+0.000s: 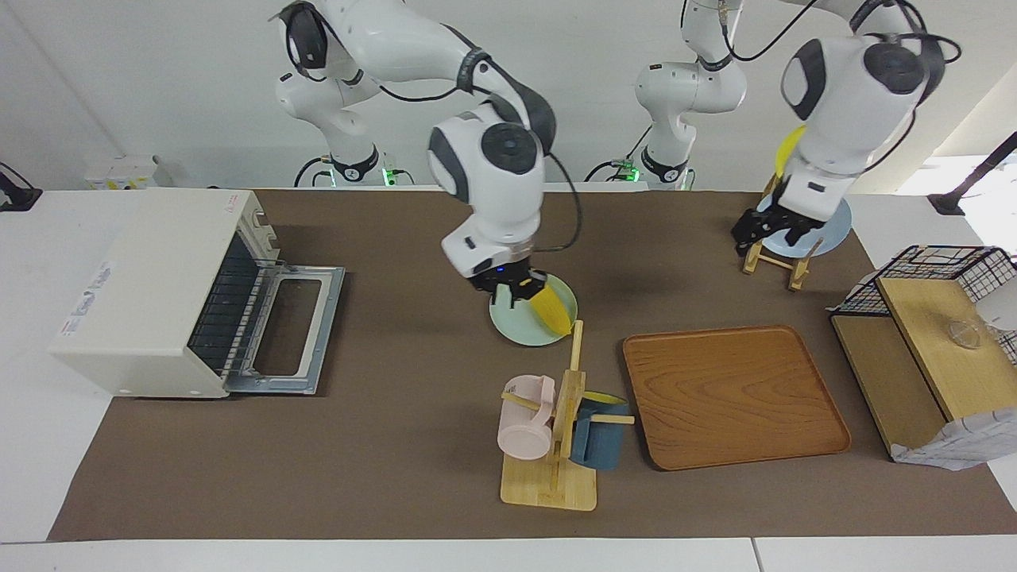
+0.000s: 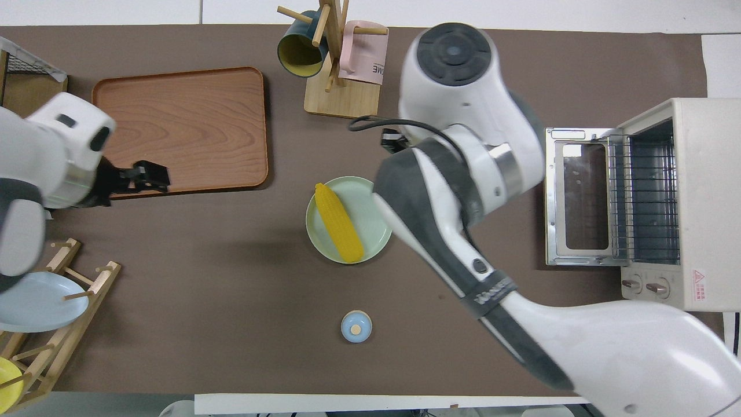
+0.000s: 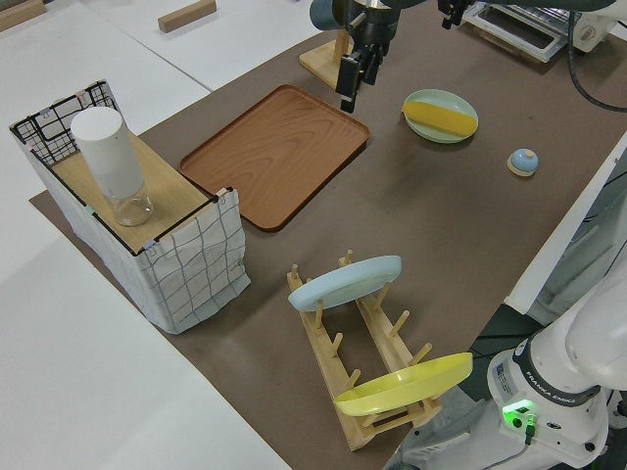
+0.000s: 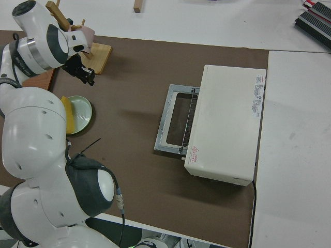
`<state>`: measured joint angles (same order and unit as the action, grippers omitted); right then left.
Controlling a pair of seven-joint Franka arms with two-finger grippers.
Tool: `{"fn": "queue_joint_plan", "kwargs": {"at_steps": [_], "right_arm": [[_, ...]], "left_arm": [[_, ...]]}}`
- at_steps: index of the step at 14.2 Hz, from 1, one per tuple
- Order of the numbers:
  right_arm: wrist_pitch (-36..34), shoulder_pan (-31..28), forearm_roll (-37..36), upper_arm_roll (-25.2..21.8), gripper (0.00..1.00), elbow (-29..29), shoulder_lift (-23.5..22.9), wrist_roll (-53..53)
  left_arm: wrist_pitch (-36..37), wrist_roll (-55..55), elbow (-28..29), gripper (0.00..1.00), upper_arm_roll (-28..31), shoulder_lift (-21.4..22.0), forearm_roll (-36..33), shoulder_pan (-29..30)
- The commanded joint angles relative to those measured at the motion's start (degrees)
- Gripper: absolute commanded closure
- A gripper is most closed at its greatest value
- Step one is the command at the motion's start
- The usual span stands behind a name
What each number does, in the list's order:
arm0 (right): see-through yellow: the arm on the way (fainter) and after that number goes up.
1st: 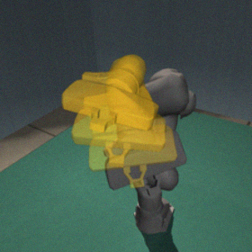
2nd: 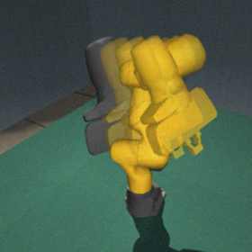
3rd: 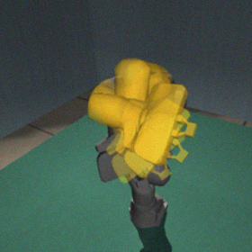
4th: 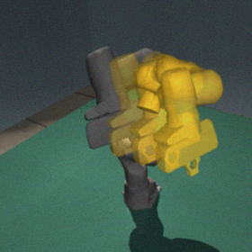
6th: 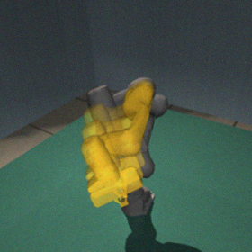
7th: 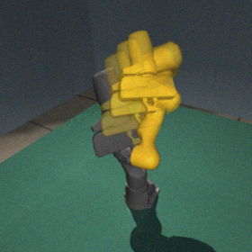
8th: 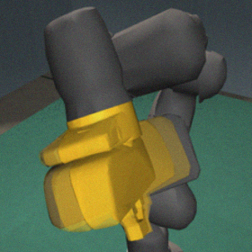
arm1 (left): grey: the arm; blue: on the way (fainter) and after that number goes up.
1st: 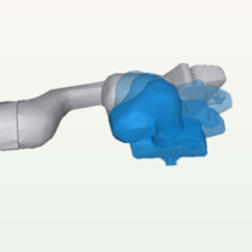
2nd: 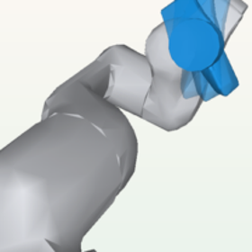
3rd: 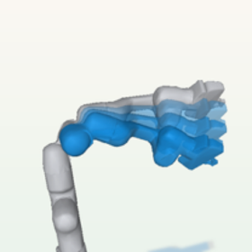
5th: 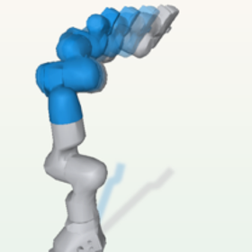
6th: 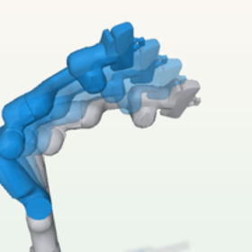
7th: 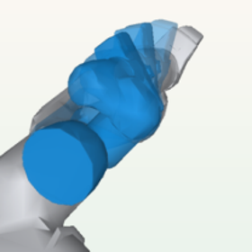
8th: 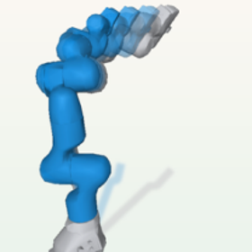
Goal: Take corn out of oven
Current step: 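Grasp the yellow corn with the left gripper while the right gripper returns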
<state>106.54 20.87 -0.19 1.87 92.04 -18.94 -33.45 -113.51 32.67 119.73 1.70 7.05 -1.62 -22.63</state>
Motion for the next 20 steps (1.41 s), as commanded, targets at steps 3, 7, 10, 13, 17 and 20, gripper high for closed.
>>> {"fn": "queue_joint_plan", "kwargs": {"at_steps": [3,7,10,13,17,20], "right_arm": [[12.9,-9.3,-3.0,1.0,0.96,25.3,9.4,12.1],[19.9,-12.4,-8.9,1.0,0.98,30.2,7.7,13.9],[21.2,-15.1,-14.7,1.1,0.98,30.2,6.0,15.7],[19.9,-15.1,-19.7,1.0,0.98,29.6,5.9,17.1],[6.2,-16.6,-22.6,1.0,0.98,19.7,6.7,27.8],[1.7,-23.8,-21.5,1.2,0.92,16.1,11.5,38.1]], "left_arm": [[-18.8,26.1,1.2,0.00,0.6,-12.3,-0.7,-15.6],[-22.1,31.6,-2.5,0.00,0.6,-19.6,-0.7,-21.1],[-24.8,33.1,-2.7,0.06,0.6,-22.9,-0.6,-24.0],[-20.2,27.5,-3.2,1.00,0.6,-22.7,-0.8,-23.9],[-9.3,15.1,-11.4,1.00,0.6,-22.8,-0.4,-16.6],[-10.1,-1.1,-12.6,1.00,0.7,-22.3,0.3,-4.3]]}}
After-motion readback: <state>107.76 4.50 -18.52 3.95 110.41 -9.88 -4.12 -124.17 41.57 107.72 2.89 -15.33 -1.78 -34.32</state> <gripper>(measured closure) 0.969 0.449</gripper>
